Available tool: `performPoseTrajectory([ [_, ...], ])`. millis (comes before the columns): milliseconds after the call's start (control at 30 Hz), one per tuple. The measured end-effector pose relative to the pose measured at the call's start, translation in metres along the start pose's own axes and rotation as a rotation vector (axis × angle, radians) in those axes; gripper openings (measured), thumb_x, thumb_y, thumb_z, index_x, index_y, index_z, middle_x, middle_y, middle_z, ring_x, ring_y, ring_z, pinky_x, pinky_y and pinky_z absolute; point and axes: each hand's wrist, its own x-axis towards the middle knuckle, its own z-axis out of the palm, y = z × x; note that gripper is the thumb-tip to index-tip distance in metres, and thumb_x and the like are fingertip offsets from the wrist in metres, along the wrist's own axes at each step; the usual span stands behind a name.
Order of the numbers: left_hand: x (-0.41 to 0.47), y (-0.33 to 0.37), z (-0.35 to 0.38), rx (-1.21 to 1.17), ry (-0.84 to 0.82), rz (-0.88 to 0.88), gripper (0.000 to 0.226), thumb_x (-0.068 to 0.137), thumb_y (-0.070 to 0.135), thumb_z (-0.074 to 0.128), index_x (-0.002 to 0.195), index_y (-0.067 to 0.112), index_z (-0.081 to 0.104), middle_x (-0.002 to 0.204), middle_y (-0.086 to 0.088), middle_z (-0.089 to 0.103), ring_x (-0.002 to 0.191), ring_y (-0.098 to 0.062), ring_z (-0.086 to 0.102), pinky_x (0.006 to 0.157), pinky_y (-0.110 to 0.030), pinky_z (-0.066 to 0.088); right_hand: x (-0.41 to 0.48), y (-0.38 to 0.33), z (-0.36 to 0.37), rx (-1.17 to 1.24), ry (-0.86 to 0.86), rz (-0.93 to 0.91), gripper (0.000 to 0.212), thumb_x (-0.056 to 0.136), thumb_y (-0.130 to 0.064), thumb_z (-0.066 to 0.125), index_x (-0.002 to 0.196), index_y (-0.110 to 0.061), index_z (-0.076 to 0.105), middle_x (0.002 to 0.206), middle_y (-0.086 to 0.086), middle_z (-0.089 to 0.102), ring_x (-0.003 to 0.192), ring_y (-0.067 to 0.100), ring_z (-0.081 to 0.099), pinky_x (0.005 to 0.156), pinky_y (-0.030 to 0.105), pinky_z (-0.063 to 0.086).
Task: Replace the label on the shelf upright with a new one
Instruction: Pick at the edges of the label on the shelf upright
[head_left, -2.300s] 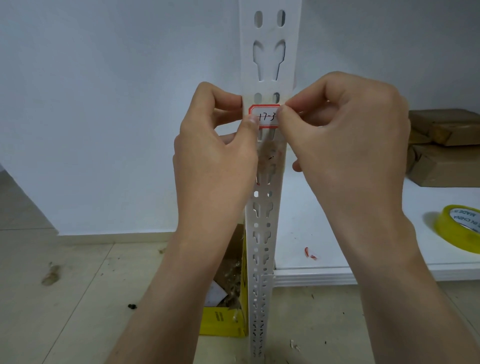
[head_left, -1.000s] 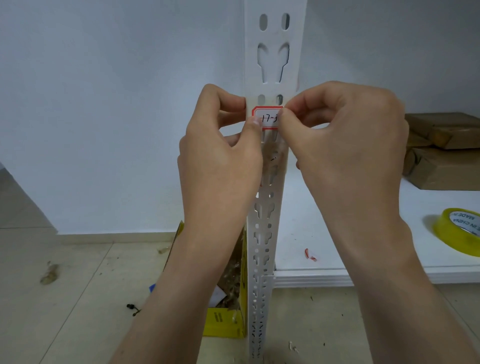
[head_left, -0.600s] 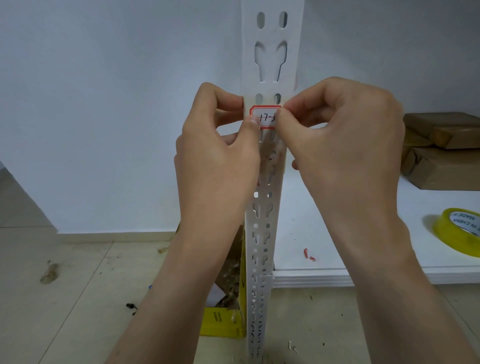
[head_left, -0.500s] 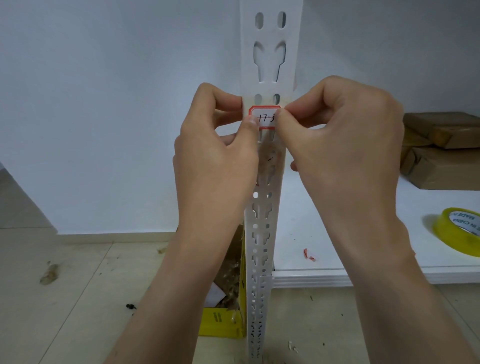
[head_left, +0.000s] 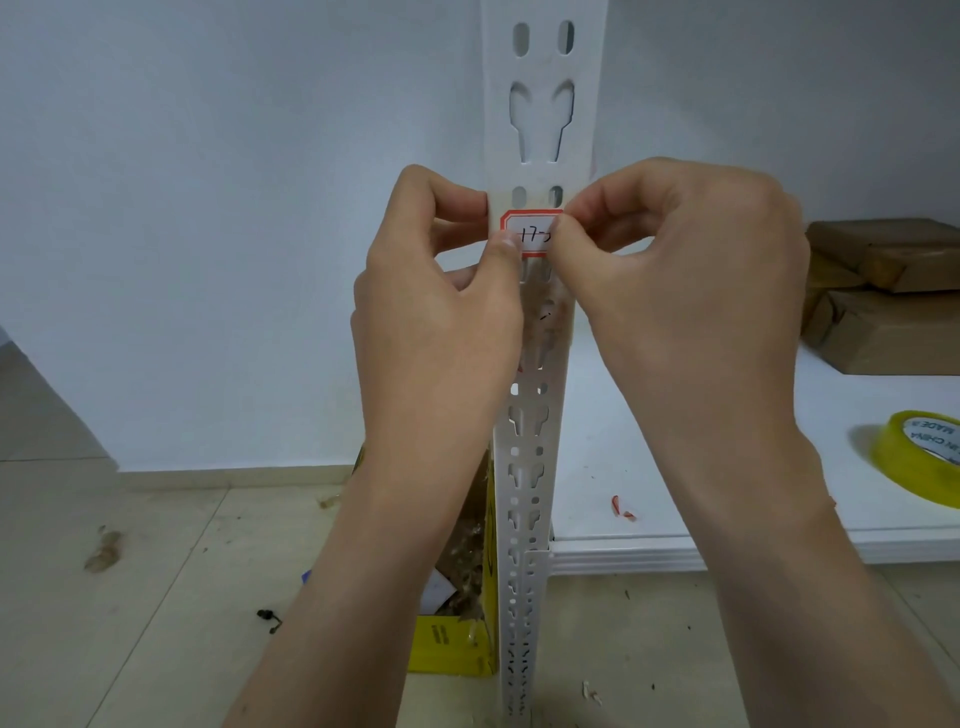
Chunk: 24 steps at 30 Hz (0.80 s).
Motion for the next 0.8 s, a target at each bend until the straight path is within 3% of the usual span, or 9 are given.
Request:
performPoseTrajectory([
  [500,0.0003,0.001,-0.001,0.009,-0.013,-0.004,0.025,0.099,0.029,0.069,0.089,0.038,0.048,0.108,0.019,0.072,0.089,0.017,0.067,0.069,-0.016,0.059,-0.0012,0.0038,-0.0026,0.038,0.018,-0.027,0.008,0.088,-0.039,0.072,0.086,-0.032,0.075,0.083,-0.012,0.074,0.084,0.02,0.071,0.077,0.042,0.06],
  [800,-0.0003,0.0015,-0.0004,-0.002,0.001,-0.014,0.022,0.099,0.026,0.069,0.09,0.034,0.05,0.109,0.015,0.074,0.09,0.008,0.071,0.08,-0.031,0.063,0.0018,-0.0011,-0.0026,0.001,-0.019,0.012,0.009,0.088,-0.042,0.072,0.079,-0.04,0.069,0.074,-0.016,0.071,0.083,0.015,0.071,0.076,0.04,0.06],
])
